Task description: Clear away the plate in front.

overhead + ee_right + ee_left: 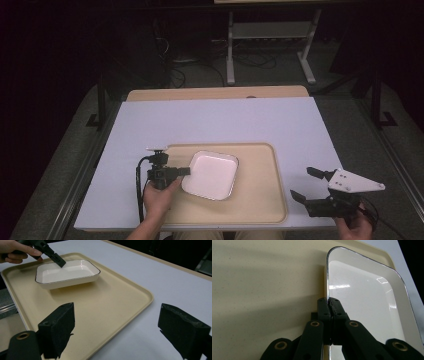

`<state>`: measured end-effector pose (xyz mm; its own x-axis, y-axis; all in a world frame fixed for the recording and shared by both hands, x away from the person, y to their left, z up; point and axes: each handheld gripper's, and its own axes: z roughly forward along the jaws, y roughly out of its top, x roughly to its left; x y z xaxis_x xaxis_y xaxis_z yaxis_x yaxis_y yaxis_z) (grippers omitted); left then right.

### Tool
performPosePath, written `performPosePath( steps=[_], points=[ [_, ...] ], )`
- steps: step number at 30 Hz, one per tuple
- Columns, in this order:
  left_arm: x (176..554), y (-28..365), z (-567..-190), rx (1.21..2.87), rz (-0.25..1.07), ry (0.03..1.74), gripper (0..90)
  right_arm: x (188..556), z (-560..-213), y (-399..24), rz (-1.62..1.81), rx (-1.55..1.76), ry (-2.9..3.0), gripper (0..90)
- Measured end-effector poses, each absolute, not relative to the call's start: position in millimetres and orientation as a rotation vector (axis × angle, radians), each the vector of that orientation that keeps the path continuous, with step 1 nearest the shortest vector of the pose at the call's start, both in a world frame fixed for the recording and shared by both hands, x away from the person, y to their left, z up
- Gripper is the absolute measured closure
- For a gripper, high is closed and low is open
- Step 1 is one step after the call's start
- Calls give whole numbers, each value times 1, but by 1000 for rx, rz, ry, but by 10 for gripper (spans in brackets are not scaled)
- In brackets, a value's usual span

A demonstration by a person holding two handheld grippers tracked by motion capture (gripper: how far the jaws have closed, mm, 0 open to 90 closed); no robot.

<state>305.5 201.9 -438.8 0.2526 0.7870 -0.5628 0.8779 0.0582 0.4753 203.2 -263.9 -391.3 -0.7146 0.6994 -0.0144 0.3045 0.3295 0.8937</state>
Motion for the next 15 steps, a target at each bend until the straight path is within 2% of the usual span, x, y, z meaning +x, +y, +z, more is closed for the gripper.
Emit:
performPosePath(
  steps=[6, 15],
  points=[
    [302, 201, -439, 1724, -133, 1553, 882, 203, -391, -264, 1350, 888, 2201, 130],
    [294, 197, -441, 1724, -9, 1644, 879, 203, -391, -264, 1358, 883, 2200, 130]
  ],
)
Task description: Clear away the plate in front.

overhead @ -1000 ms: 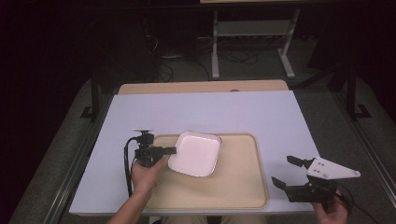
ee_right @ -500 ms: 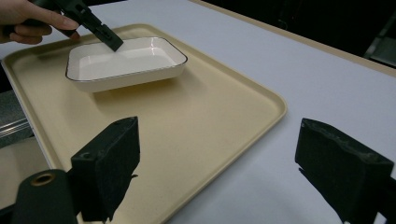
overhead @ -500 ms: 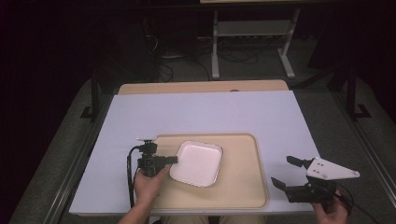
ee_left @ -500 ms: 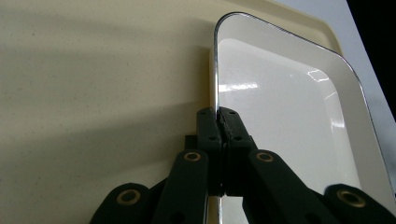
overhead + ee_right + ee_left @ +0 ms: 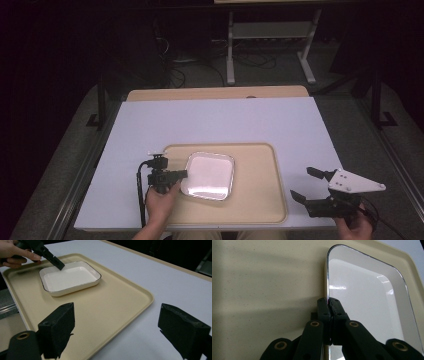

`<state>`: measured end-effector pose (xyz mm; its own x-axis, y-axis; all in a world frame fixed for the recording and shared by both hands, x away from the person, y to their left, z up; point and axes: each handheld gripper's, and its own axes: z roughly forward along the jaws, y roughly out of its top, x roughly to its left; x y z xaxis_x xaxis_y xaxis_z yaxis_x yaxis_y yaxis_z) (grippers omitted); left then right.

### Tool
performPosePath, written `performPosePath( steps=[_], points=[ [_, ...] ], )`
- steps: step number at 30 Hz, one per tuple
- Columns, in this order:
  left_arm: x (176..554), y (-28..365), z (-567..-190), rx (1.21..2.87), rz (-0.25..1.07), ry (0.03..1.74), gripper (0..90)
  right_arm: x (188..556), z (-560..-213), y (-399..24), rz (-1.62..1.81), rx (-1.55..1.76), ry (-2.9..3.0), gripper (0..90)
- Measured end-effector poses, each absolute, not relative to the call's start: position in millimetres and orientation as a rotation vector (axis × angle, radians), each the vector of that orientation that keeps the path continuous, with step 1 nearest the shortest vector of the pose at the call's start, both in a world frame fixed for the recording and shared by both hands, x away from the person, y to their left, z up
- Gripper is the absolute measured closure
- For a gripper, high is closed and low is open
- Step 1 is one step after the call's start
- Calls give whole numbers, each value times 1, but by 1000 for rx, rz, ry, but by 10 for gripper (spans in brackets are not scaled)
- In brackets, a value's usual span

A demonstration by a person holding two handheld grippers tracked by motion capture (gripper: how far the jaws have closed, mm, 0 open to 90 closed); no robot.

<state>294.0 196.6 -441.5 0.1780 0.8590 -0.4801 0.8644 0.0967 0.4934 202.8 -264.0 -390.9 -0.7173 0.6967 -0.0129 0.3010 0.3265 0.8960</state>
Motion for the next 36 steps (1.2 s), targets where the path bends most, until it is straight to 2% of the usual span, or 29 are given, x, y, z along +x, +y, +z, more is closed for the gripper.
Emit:
performPosePath(
  steps=[10, 23, 36],
  points=[
    [284, 186, -438, 1693, 55, 1724, 868, 202, -391, -263, 1356, 873, 2204, 130],
    [269, 180, -439, 1666, 9, 1739, 786, 202, -390, -261, 1363, 854, 2208, 130],
    [265, 179, -440, 1668, -16, 1707, 769, 202, -391, -259, 1363, 846, 2219, 130]
  ],
)
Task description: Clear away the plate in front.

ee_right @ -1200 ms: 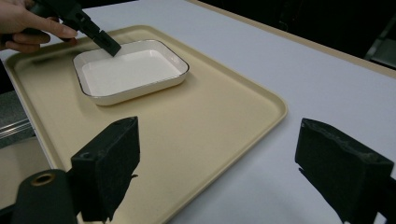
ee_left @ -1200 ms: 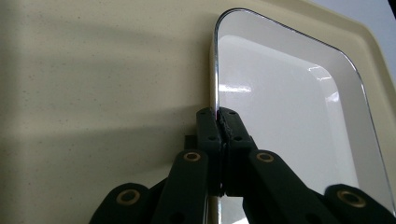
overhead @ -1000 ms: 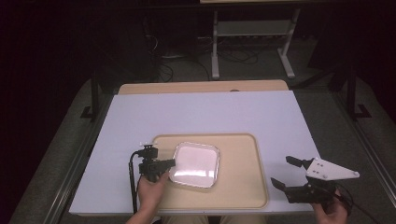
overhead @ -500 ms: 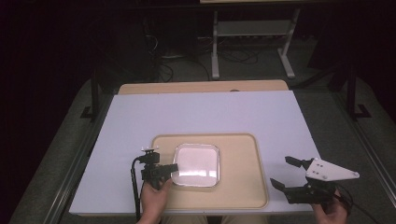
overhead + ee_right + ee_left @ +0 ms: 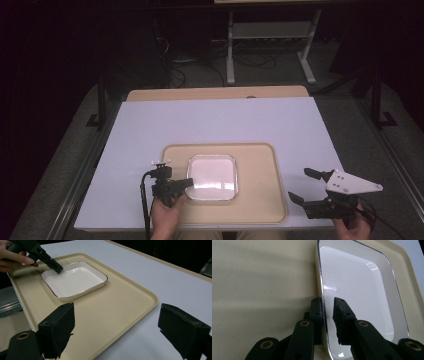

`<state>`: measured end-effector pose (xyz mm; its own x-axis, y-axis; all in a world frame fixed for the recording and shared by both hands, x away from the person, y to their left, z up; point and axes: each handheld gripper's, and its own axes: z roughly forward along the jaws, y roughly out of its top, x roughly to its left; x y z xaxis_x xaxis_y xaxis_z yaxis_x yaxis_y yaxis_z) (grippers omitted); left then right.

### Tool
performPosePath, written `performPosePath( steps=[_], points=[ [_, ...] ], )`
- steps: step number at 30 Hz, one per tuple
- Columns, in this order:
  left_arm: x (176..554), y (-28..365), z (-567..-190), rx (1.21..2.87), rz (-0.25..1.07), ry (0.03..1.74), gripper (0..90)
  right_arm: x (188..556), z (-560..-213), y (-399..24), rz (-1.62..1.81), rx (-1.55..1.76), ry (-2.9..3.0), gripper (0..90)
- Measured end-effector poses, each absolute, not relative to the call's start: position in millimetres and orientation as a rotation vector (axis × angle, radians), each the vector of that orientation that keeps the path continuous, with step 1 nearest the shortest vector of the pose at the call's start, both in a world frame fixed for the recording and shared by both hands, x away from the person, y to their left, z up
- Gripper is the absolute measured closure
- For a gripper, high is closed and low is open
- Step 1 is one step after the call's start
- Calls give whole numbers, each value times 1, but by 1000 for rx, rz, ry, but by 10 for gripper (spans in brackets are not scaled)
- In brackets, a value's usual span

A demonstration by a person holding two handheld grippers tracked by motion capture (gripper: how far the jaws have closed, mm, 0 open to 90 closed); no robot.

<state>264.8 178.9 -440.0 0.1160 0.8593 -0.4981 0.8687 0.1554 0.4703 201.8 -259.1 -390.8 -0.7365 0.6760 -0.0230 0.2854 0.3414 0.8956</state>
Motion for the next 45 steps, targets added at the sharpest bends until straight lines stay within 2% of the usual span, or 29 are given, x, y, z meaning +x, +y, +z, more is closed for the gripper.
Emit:
performPosePath(
  steps=[24, 32, 36, 45],
  points=[
    [265, 173, -439, 1702, 9, 1666, 787, 203, -393, -263, 1362, 860, 2219, 130],
    [260, 178, -430, 1729, 88, 1598, 733, 203, -392, -267, 1365, 880, 2206, 130],
    [256, 183, -426, 1741, 119, 1529, 661, 204, -392, -268, 1367, 897, 2191, 130],
    [251, 190, -417, 1759, 168, 1435, 600, 205, -393, -264, 1352, 903, 2201, 130]
  ],
)
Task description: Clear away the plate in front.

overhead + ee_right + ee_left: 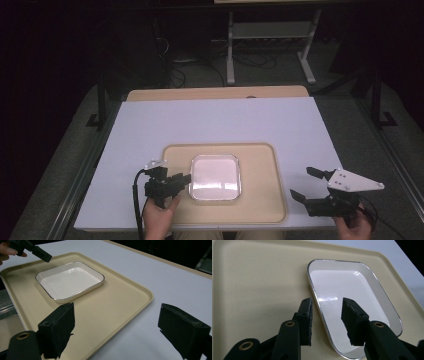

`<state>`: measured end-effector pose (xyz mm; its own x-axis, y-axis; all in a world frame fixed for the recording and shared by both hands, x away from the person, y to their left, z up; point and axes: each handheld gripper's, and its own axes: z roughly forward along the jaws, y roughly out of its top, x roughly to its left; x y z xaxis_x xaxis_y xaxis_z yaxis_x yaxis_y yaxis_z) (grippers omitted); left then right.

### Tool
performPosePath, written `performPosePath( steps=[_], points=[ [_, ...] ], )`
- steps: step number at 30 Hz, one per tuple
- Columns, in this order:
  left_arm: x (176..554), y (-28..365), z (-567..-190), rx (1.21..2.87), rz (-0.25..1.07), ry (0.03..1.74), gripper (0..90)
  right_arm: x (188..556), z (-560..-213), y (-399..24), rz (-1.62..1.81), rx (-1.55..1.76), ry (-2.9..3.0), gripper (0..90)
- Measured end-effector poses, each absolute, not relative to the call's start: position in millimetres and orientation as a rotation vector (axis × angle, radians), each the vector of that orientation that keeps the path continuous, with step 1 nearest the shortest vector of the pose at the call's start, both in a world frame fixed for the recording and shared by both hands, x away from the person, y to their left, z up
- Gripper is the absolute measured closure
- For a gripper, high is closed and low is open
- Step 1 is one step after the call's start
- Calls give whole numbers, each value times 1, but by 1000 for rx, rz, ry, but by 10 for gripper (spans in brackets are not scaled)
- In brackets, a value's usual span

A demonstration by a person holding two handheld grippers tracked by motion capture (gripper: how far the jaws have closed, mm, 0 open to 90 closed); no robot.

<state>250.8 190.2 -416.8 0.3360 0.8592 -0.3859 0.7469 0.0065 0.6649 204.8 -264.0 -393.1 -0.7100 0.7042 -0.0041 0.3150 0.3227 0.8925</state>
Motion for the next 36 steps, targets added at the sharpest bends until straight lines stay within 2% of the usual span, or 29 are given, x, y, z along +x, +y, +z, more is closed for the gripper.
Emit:
performPosePath(
  steps=[20, 26, 36],
  points=[
    [247, 185, -404, 1820, 228, 1240, 500, 205, -392, -266, 1338, 914, 2196, 130],
    [247, 181, -403, 1859, 235, 1138, 418, 205, -392, -264, 1336, 910, 2202, 130],
    [246, 185, -399, 1883, 229, 1020, 335, 204, -392, -264, 1333, 912, 2201, 130]
  ],
)
